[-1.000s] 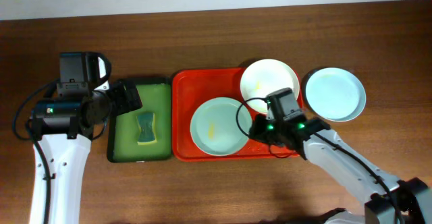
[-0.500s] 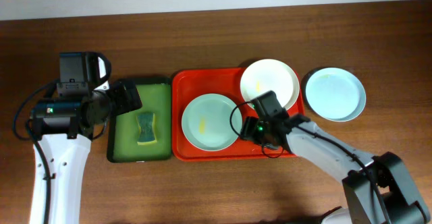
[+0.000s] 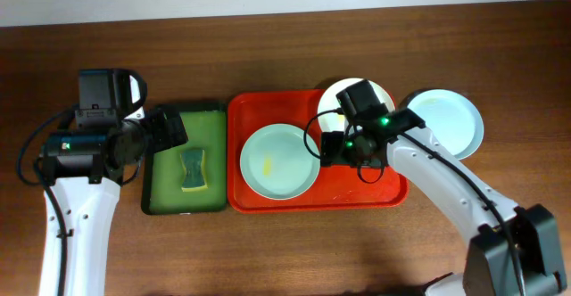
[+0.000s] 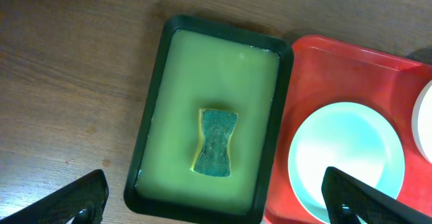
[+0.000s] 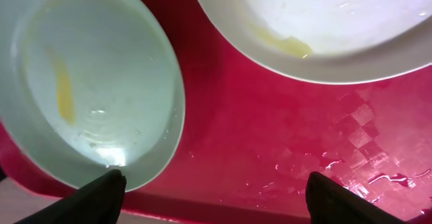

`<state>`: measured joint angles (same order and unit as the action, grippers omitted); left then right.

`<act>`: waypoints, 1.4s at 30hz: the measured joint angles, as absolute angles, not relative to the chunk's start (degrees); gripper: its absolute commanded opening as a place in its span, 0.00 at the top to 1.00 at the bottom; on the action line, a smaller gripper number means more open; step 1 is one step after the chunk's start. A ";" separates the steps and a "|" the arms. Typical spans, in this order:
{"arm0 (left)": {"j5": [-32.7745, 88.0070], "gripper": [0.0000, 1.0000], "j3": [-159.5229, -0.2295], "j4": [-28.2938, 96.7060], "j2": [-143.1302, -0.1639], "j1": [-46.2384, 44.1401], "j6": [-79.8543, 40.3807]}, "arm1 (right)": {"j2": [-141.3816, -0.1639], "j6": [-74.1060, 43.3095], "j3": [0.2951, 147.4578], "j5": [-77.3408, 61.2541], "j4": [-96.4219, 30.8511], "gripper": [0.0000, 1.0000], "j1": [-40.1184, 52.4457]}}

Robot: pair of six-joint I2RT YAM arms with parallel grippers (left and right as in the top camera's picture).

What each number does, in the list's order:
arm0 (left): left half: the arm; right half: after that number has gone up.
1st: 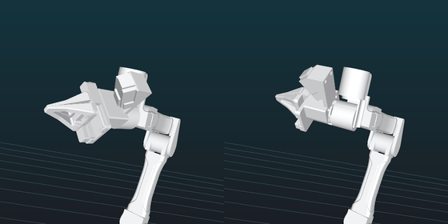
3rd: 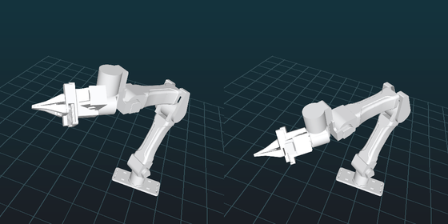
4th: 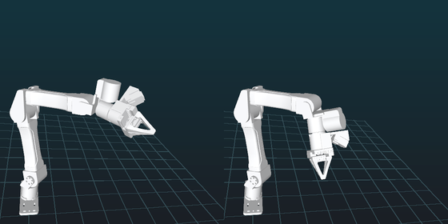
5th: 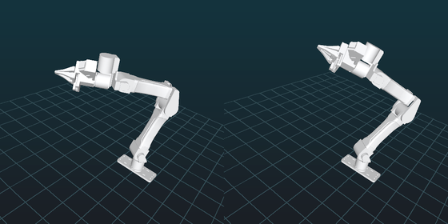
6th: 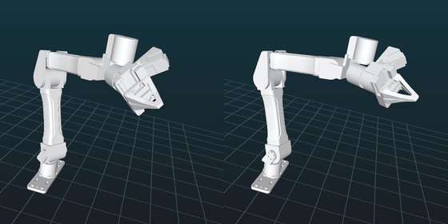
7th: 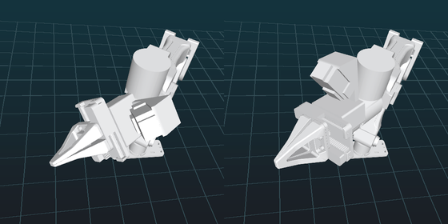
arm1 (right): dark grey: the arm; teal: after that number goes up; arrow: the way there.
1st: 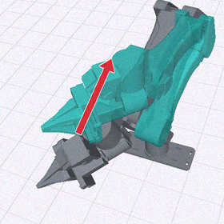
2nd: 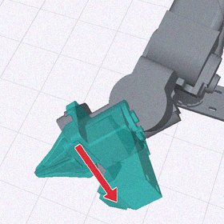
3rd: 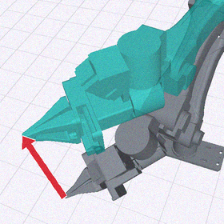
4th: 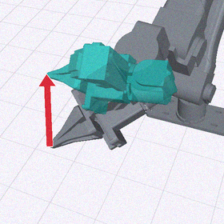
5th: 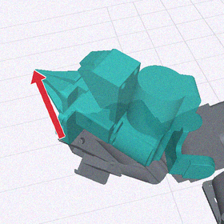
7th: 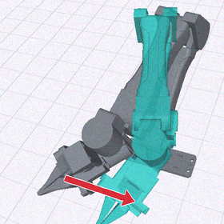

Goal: Clean dirty plates on tray and stack at the side
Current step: 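Drag the pale-green plate left to the tray center with the right gripper, then grasp the sponge from the green tray with the left gripper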

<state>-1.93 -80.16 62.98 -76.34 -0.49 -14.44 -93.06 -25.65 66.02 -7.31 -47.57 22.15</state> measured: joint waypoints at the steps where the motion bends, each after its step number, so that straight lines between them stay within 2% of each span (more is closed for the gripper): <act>1: -1.93 0.01 -80.16 62.98 -76.34 -0.49 -14.44 | -94.02 -25.32 66.02 -7.33 -47.55 0.13 22.15; 7: -1.93 0.01 -80.16 62.98 -76.34 -0.49 -14.44 | -97.78 -23.40 66.02 -7.31 -47.86 0.13 22.15; 42: -1.93 0.01 -80.16 62.98 -76.34 -0.49 -14.44 | -97.78 -23.38 66.02 -7.33 -49.32 0.15 22.15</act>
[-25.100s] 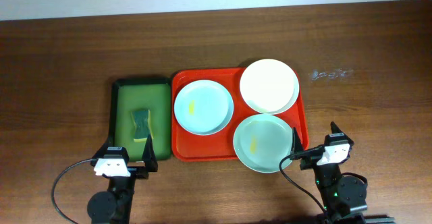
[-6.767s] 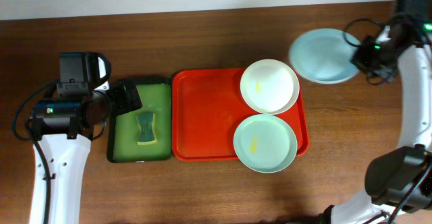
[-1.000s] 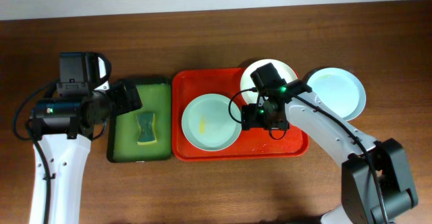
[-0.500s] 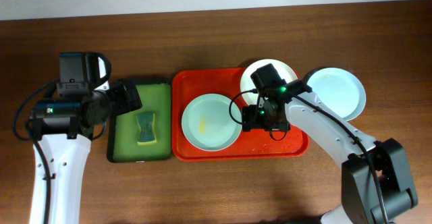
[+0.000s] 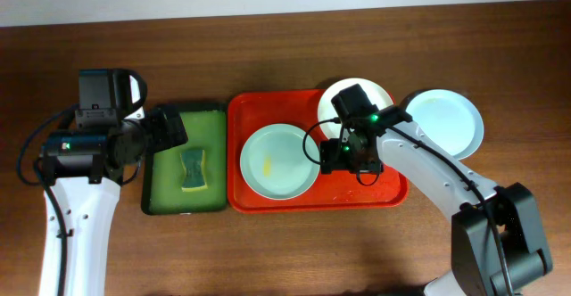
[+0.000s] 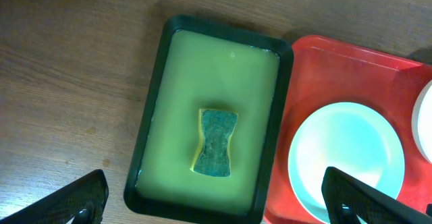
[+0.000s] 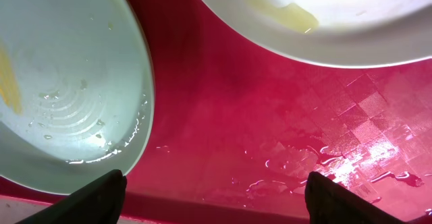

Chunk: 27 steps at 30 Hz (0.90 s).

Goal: Clean dirty plates on tray and stack at the side
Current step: 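Grasp the sponge from the green tray with the left gripper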

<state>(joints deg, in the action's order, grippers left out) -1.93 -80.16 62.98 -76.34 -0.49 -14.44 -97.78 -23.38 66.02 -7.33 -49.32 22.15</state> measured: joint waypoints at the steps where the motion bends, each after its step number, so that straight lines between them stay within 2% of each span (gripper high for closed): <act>1: -1.93 0.01 -80.16 62.98 -76.34 -0.49 -14.44 | -97.78 -23.33 66.00 -7.31 -49.30 0.14 22.15; 5: -1.93 0.01 -80.16 62.11 -76.34 -0.49 -14.44 | -97.78 -24.03 65.45 -7.33 -48.77 0.14 22.15; 6: -1.93 0.11 -80.16 59.35 -76.34 -0.49 -14.44 | -97.78 -24.03 65.43 -7.35 -47.97 0.14 22.15; 7: -1.93 0.30 -80.16 57.80 -76.34 -0.49 -14.44 | -97.78 -24.03 65.41 -7.38 -47.94 0.14 22.15; 9: 0.51 0.37 -79.33 61.69 -76.34 -0.51 -14.72 | -97.78 -24.05 65.41 -7.35 -48.34 0.14 22.15; 10: 0.58 0.47 -77.08 60.82 -76.20 -0.49 -14.81 | -97.78 -24.08 65.39 -7.33 -47.86 0.14 22.15; 13: -0.49 0.51 -69.01 58.72 -80.20 -0.58 -14.74 | -97.80 -24.03 65.28 -7.33 -47.59 0.14 22.15; 14: -0.64 0.52 -68.93 57.36 -85.84 -0.58 -14.61 | -97.84 -24.03 65.10 -7.33 -47.59 0.14 22.15; 16: 0.43 0.61 -68.77 52.84 -93.34 -1.28 -12.84 | -98.00 -24.01 64.84 -7.33 -47.55 0.14 22.15; 18: 1.10 0.61 -68.66 50.28 -100.73 -5.17 -11.55 | -98.10 -24.03 64.69 -7.33 -47.59 0.14 22.15; 21: -1.52 0.56 -68.42 51.20 -103.61 -6.33 -11.38 | -98.10 -24.01 64.69 -7.31 -47.59 0.15 22.15; 24: -3.62 0.59 -67.00 51.13 -103.63 -6.33 -11.38 | -98.10 -24.03 64.69 -7.33 -47.57 0.14 22.15; 25: -4.08 0.61 -66.94 50.89 -103.63 -6.33 -11.35 | -98.10 -24.01 64.69 -7.33 -47.57 0.15 22.15; 27: -4.99 0.77 -64.95 47.53 -103.72 -6.33 -11.35 | -98.10 -24.01 64.69 -7.31 -47.51 0.15 22.15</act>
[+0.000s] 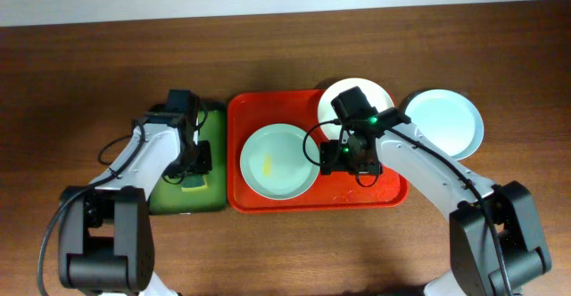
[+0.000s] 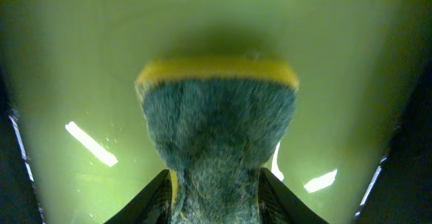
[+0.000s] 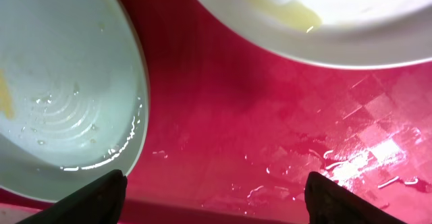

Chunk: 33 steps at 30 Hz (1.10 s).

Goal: Clean dirty plates on tray and stack at the side
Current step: 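Grasp the sponge from the green tray with the left gripper, then scrub the pale-green plate with the sponge in the left gripper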

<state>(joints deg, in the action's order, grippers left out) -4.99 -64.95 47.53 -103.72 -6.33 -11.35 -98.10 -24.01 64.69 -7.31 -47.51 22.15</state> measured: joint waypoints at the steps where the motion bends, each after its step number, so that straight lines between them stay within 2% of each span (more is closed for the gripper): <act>1: -4.97 0.83 -62.92 44.99 -103.74 -6.33 -11.18 | -98.10 -24.03 64.66 -7.31 -47.37 0.14 22.15; 3: -4.32 1.00 -62.52 43.88 -103.74 -6.33 -10.94 | -98.13 -24.01 62.59 -8.25 -43.42 0.14 22.15; 4: -3.81 1.00 -62.39 43.40 -103.74 -6.33 -10.76 | -98.39 -24.05 61.56 -8.95 -42.24 0.19 22.15; 5: -3.62 1.00 -62.39 43.29 -103.74 -6.31 -10.70 | -98.50 -23.81 61.36 -9.32 -40.64 0.29 22.15; 8: -3.44 1.00 -62.35 43.07 -103.74 -6.31 -10.70 | -98.65 -25.71 59.88 -10.15 -34.15 0.37 22.28; 9: -3.44 1.00 -62.35 43.00 -103.74 -6.31 -10.70 | -98.67 -26.59 58.24 -10.17 -30.92 0.44 22.55; 10: -3.44 1.00 -62.35 43.03 -103.74 -6.31 -10.70 | -98.70 -27.40 56.80 -10.20 -28.42 0.59 22.98; 14: -3.42 1.00 -62.35 42.94 -103.74 -6.31 -10.70 | -99.74 -30.04 56.27 -10.15 -23.90 0.71 23.99; 16: -3.42 1.00 -62.35 42.87 -103.74 -6.33 -10.70 | -102.74 -31.07 56.25 -10.17 -22.24 0.96 24.60; 20: -3.42 1.00 -62.33 42.81 -103.74 -6.31 -10.70 | -102.98 -32.32 56.38 -10.35 -22.90 0.96 24.71; 23: -3.42 1.00 -64.03 42.92 -103.74 -6.31 -8.34 | -102.41 -33.52 57.34 -10.13 -28.73 0.96 24.71; 28: -3.40 1.00 -81.62 55.90 -101.47 -6.33 -6.81 | -102.17 -34.02 58.74 -13.02 -30.85 0.96 24.64; 31: 7.84 1.00 -82.41 56.60 -101.45 -8.36 -4.78 | -102.17 -34.50 59.05 -13.61 -30.11 0.96 24.64; 33: 10.57 1.00 -82.41 56.42 -101.45 -12.47 -4.43 | -102.17 -34.54 59.05 -13.21 -29.95 0.96 24.64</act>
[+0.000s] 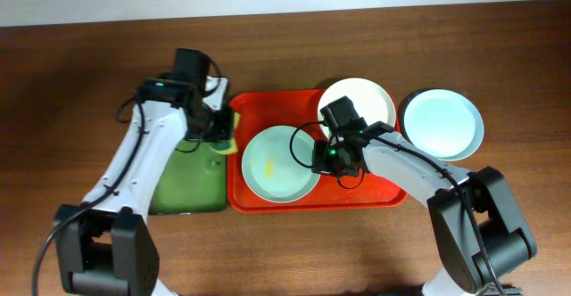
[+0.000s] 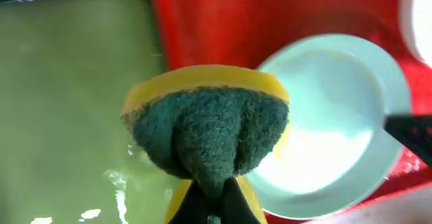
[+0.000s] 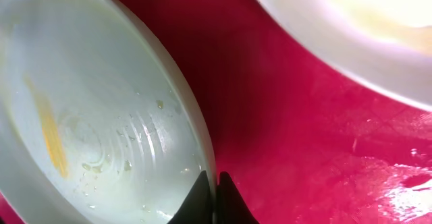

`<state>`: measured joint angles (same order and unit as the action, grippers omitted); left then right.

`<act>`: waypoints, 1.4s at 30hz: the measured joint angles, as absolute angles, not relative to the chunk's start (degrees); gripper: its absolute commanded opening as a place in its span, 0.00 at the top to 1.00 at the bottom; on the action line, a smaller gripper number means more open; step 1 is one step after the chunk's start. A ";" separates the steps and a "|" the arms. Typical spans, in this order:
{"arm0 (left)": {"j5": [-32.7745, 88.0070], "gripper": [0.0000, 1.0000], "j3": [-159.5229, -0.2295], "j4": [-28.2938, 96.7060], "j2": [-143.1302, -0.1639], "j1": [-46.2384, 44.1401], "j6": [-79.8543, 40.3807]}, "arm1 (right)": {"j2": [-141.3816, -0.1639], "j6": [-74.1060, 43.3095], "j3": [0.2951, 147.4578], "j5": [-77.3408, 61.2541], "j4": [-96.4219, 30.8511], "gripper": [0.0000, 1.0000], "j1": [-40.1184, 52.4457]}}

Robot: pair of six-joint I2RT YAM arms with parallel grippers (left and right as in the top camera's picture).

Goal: Clean dirty plates on tray and stack at the side
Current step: 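Scrub the pale-green plate with the sponge in the left gripper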

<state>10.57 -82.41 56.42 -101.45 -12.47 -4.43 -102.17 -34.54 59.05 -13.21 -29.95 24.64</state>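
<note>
My left gripper (image 2: 214,209) is shut on a yellow sponge with a green scouring face (image 2: 209,119), held over the line where the basin meets the red tray (image 1: 259,109). On the tray lies a pale blue plate (image 1: 272,167) with a yellow smear (image 3: 46,119). My right gripper (image 3: 214,187) is shut on that plate's right rim. A white plate (image 1: 361,102) with a faint yellow stain sits at the tray's far right corner. Another pale blue plate (image 1: 443,125) rests on the table to the right of the tray.
A dark basin of green soapy water (image 1: 183,176) stands left of the tray. The tray floor (image 3: 310,143) is wet beside the gripped plate. Brown tabletop (image 1: 285,251) runs all round, with a white wall strip at the far edge.
My left gripper was down in the basin around the sponge; now it holds the sponge raised at the tray's left edge. My right gripper was open beside the smeared plate; now it is shut on its rim.
Both grippers began open, the left high over the basin with the sponge lying in it, the right low over the tray between the two plates. Then the left was down around the sponge. Now the sponge is held near the smeared plate, whose rim the right gripper pinches.
</note>
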 measured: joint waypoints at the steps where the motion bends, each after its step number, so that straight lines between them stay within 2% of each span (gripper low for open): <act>1: 11.18 1.00 -82.41 56.07 -101.45 -14.92 -4.25 | -102.17 -34.52 59.05 -12.84 -29.95 0.96 24.64; 6: 11.57 1.00 -82.41 54.87 -101.45 -20.93 -4.23 | -102.17 -34.52 59.05 -12.49 -30.00 0.96 24.64; 10: 11.55 1.00 -82.41 53.98 -101.45 -21.76 -4.23 | -102.17 -34.50 59.05 -12.49 -30.00 0.96 24.64; 18: 11.18 1.00 -75.94 43.68 -101.45 -22.83 -4.10 | -102.17 -34.50 59.05 -12.29 -30.00 0.96 24.64; 26: 10.92 1.00 -77.60 45.84 -102.21 -24.25 -6.92 | -102.17 -34.48 59.05 -12.08 -29.95 0.96 24.64; 32: 8.16 1.00 -77.87 45.60 -109.45 -25.39 -6.94 | -102.17 -34.54 59.05 -11.88 -29.52 0.96 24.64; 42: 2.28 1.00 -77.89 45.84 -112.20 -25.39 -7.11 | -104.27 -34.54 58.96 -11.49 -26.24 0.96 26.20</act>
